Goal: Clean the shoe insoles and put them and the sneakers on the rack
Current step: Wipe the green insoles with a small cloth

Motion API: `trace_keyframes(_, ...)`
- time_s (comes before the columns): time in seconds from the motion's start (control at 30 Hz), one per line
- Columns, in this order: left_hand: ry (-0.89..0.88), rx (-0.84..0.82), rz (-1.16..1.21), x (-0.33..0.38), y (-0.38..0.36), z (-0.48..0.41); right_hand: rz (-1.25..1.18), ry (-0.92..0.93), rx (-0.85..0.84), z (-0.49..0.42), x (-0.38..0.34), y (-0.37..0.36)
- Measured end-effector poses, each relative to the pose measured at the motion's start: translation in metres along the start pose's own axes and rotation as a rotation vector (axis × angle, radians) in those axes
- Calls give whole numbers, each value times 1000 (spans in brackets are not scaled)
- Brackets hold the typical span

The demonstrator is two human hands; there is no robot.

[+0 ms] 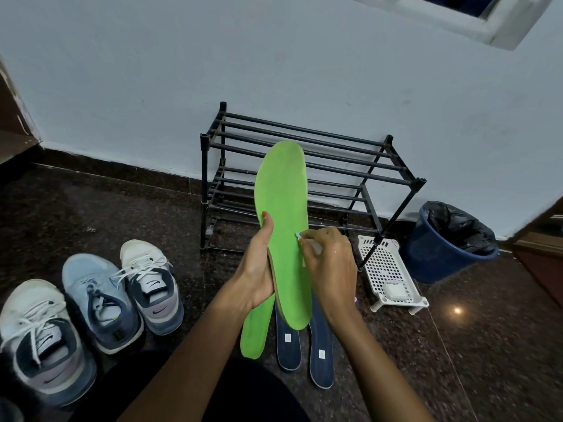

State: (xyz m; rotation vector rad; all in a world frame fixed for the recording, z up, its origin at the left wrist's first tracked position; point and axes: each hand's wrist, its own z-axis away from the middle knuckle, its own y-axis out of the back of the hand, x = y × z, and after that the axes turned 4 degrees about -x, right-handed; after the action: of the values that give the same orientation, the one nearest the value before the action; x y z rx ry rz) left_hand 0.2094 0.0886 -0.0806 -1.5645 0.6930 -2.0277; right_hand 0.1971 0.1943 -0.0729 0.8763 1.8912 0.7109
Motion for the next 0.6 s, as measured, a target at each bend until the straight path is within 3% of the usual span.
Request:
trace_keyframes(0.37, 3, 24, 16, 3, 2, -1, 41, 192, -20, 13, -4, -8)
trace_keyframes(0.5, -7, 155, -31, 3, 0, -5, 39, 125, -23, 5, -1, -2)
trace_keyframes(0.6, 10, 162, -40, -2, -2, -7, -8, 57, -29, -6, 2, 2)
